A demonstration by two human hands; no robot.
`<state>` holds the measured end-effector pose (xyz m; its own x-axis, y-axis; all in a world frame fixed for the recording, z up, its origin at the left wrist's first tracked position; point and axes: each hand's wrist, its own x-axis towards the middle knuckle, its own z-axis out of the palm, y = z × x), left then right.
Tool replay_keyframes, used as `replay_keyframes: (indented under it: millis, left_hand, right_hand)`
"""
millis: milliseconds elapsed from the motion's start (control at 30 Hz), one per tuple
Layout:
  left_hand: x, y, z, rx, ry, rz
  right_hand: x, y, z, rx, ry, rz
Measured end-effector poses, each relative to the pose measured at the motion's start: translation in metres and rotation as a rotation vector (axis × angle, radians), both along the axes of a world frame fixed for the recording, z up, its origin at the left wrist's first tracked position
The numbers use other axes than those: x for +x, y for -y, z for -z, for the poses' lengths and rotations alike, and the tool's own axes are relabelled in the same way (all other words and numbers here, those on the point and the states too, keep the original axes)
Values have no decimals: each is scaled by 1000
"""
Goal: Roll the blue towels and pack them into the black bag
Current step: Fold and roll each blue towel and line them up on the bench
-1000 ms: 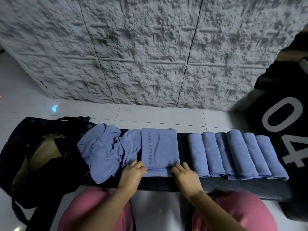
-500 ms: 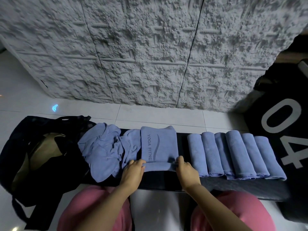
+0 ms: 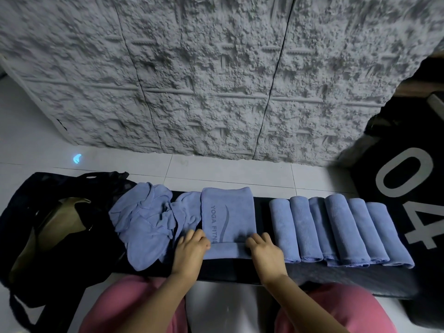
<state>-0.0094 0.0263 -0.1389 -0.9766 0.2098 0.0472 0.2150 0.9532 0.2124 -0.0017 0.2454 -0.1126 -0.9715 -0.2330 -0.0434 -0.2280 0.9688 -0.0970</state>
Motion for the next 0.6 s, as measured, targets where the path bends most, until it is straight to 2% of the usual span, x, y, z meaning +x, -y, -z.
replay_keyframes:
  millis: [167, 400, 600]
  left_hand:
    - [14, 5, 1, 15, 70, 62]
    - [13, 3, -2, 171, 107, -118]
    - [7, 5, -10, 258, 182, -265]
  right_hand:
    - [7, -9, 12, -43, -43, -94]
    - [-3, -2, 5, -71, 34, 70]
    - [-5, -7, -2, -134, 170, 109]
